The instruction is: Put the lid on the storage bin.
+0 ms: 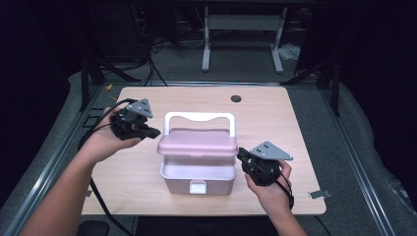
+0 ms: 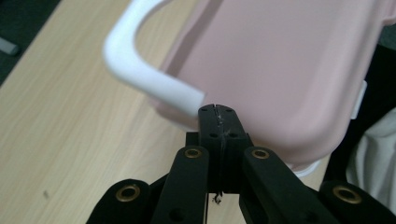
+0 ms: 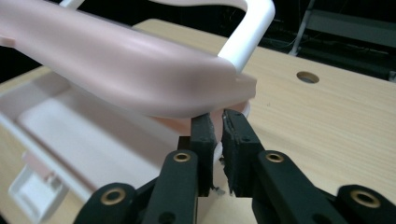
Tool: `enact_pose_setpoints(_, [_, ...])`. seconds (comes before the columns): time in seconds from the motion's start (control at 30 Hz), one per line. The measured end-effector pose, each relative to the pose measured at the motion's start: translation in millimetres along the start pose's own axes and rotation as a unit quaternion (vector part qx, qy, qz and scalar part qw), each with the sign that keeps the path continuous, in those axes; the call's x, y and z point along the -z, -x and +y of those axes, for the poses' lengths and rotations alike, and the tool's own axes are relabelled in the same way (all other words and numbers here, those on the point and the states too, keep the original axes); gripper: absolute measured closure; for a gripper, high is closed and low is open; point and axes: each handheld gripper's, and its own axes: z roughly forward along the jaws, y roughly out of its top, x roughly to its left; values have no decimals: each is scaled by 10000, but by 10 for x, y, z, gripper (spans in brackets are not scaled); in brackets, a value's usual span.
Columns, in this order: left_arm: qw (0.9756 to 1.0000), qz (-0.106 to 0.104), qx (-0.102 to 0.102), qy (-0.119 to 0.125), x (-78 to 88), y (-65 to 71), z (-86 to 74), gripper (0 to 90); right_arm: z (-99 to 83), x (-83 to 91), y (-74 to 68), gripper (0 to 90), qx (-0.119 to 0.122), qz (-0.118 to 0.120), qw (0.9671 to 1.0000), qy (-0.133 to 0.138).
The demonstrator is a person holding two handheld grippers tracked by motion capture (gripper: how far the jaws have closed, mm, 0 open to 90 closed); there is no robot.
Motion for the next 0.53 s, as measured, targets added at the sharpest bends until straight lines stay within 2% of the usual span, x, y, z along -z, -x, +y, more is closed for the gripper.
enact_pose_setpoints(0.03, [10000,-49,-38,-48,-58,26,-6,900,-24,34,2,793,68,62,9999,-63])
enact_pose_setpoints(0.1, [9999,-102,-27,-109,-145,56,-44,900,-78,98,8,782,166,21,9996,-209])
enact_pose_setpoints(0.13, [9998,-167,7,-70,-185,69,-73,900,-110,130,21,781,158,36,9997,-199])
enact_pose_setpoints(0.2, [9996,-224,26,-140,-271,98,-129,900,-164,184,50,775,161,18,9995,-263])
enact_pose_setpoints(0.3, [9996,-230,-15,-189,-365,151,-213,900,-220,206,104,765,98,-34,9997,-210])
enact_pose_setpoints(0.37, [9996,-206,53,-163,-342,146,-267,900,-245,171,145,765,18,-73,9997,-226])
enact_pose_setpoints(0.43, [9998,-51,125,-123,-287,137,-335,900,-265,123,184,744,-1,-84,9996,-268])
enact_pose_setpoints(0.53, [9995,-51,288,76,-201,104,-473,900,-304,63,248,684,-99,-111,9995,-283])
